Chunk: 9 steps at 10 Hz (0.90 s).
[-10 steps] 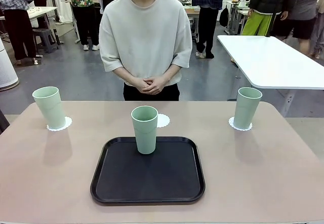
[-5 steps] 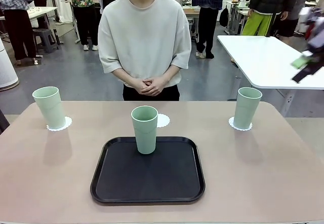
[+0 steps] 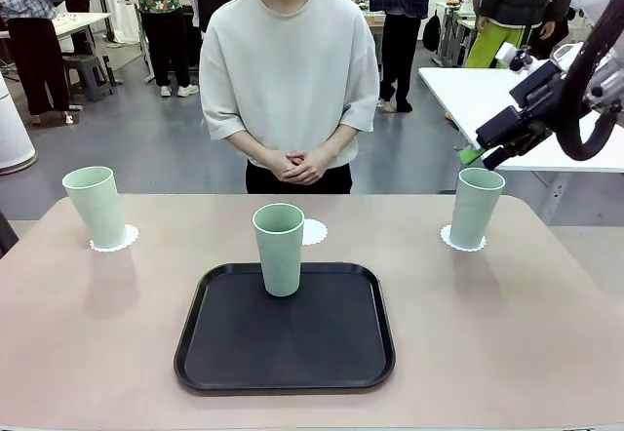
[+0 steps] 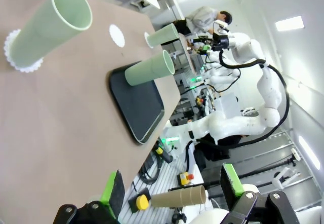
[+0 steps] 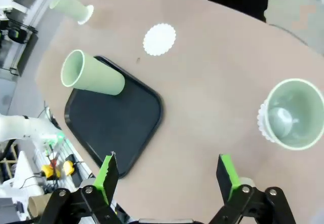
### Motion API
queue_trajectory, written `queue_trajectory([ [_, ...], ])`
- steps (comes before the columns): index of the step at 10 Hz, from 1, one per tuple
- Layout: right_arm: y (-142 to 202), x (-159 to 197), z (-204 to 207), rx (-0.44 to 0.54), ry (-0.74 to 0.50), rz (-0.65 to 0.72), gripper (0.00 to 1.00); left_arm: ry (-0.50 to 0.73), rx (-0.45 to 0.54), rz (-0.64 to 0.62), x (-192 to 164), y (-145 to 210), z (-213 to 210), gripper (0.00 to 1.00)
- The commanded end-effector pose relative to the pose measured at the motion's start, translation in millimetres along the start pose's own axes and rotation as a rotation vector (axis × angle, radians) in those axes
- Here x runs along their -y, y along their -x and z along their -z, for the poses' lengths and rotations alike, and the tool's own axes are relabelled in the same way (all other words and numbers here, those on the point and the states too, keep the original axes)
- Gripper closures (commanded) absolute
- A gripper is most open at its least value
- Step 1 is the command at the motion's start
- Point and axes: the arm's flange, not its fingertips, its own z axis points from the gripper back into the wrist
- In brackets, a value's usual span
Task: Place coasters on the table and set cups on them.
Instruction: Take one Reusable plastic cup from the Flat Tray and place it on a coaster set by the human.
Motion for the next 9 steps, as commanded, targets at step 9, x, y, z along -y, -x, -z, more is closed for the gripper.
queue_trajectory([
  [9, -8, -37, 64, 0.070, -0.029, -0.414, 0.00, -0.004, 0.022, -0.013, 2, -2, 0, 0.00],
])
